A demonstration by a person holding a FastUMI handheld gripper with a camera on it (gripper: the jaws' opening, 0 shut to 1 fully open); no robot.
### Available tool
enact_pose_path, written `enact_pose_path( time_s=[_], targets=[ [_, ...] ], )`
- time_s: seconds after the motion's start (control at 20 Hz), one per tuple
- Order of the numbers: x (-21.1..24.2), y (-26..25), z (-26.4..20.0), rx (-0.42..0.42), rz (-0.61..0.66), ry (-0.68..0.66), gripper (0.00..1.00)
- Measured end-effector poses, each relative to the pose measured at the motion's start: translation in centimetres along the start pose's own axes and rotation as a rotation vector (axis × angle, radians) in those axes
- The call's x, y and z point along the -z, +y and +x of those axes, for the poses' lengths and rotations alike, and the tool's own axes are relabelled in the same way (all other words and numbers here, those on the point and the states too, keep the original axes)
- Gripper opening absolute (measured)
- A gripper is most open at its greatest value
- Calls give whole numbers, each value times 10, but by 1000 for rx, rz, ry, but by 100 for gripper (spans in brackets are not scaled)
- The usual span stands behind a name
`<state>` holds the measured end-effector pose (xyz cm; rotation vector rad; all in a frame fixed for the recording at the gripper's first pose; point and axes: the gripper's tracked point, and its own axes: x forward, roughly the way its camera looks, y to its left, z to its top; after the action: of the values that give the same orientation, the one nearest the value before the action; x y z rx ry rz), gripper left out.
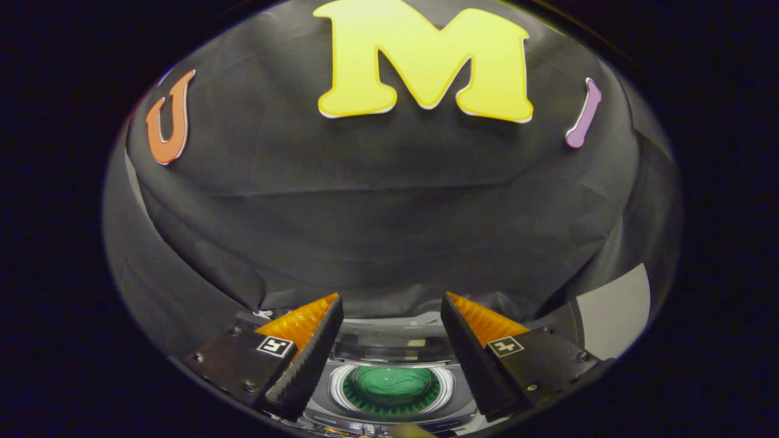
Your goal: Put the clothes into the washing machine and then close the washing machine lid.
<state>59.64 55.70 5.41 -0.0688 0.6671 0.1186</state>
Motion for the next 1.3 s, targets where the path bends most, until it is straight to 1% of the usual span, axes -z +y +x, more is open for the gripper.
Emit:
enact_pose_path(
  time_s=[0.25,0.3,0.4,0.5,1.05,1.3],
  targets=[
    [15,-4,23,27,-6,56,100],
    [18,-4,22,20,0,64,100],
    [20,-8,22,29,14,47,100],
    [21,-6,23,19,25,41,100],
    [15,-10,26,1,0,-71,100],
    [13,-9,28,-12,-5,-101,100]
  ],
)
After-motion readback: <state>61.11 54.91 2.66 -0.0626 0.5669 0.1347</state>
